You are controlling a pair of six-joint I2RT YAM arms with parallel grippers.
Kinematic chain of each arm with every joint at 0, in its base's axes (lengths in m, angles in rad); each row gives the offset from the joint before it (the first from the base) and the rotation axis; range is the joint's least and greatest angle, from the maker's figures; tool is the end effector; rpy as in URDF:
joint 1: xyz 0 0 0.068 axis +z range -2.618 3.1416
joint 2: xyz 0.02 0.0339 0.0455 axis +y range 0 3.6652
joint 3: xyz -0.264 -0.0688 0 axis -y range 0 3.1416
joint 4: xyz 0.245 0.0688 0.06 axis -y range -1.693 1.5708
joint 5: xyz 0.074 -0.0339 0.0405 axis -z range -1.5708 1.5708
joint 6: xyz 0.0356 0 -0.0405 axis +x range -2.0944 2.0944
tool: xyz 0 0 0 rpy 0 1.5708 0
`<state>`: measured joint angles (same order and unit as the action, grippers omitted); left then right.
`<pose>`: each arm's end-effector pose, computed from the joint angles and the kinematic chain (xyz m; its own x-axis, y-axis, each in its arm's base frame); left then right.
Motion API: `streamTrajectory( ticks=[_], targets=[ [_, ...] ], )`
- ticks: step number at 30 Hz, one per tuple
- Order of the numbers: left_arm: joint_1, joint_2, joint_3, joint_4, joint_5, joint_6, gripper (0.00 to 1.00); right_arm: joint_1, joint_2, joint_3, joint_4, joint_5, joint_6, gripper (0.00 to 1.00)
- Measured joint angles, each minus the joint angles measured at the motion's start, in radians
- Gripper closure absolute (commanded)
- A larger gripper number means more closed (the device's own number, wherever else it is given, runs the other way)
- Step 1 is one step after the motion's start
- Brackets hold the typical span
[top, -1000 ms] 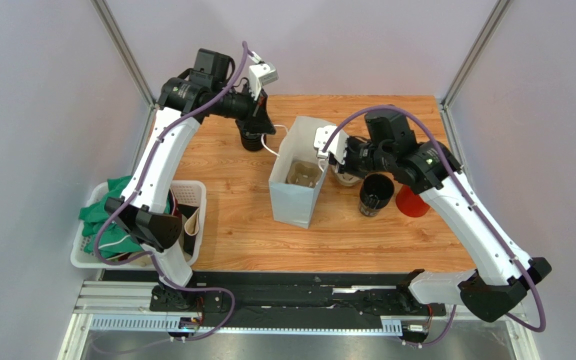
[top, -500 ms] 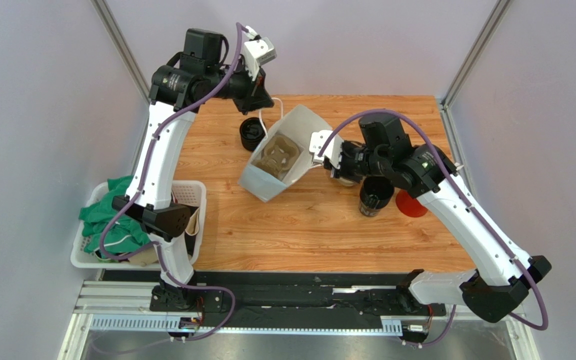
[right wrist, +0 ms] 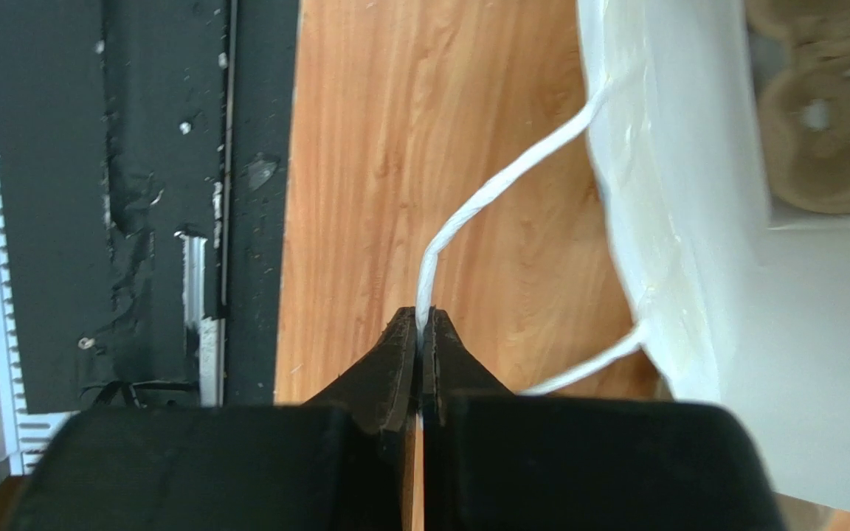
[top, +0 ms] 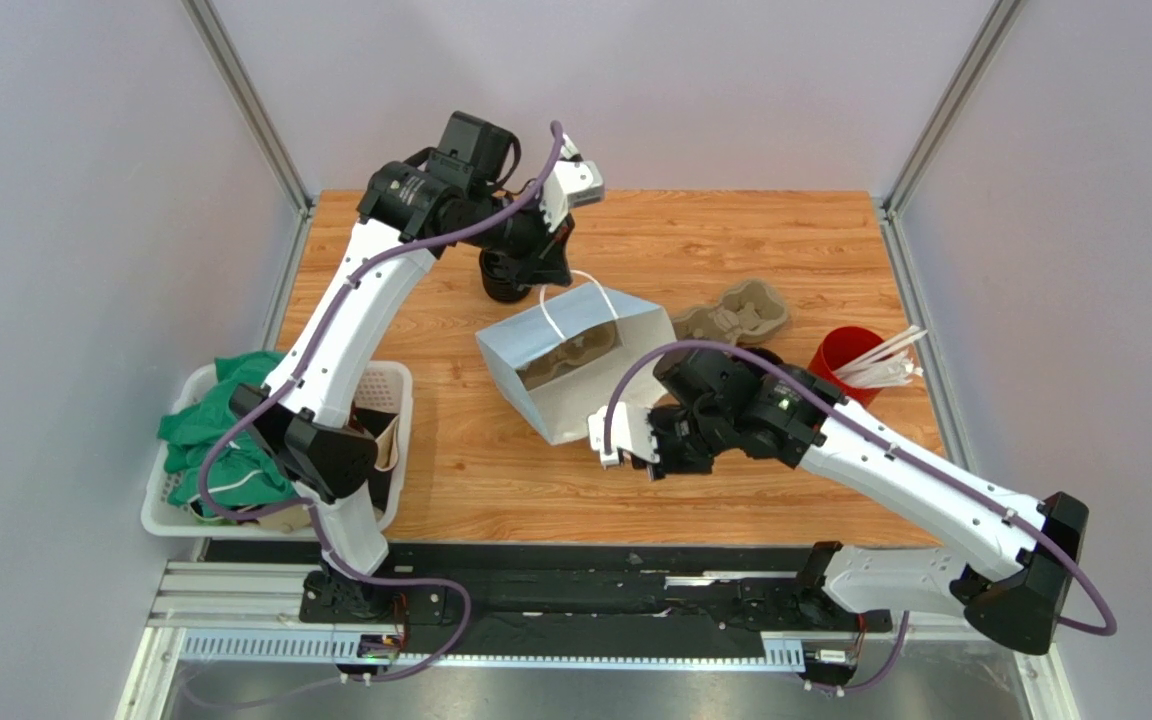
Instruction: Pack the takeout coffee
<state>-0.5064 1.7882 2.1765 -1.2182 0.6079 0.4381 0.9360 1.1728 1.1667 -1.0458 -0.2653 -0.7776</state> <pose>0.2968 -0.1879 0.4434 -0.2724 0.5493 -0.7900 0.9395 0.3289 -0.0953 0.1210 0.1801 0.3213 0.2323 -0.8263 -0.5131 -0.9699 -0.1574 -0.1857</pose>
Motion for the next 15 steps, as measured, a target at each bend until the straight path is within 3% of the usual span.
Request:
streamTrajectory(
  ticks=[15],
  targets=[
    [-0.010,-0.194,-0.124,-0.005,0.039,0.020,1.00,0.079,-0.121,-0.086,-0.004,-0.007,0.021,1.00]
  ],
)
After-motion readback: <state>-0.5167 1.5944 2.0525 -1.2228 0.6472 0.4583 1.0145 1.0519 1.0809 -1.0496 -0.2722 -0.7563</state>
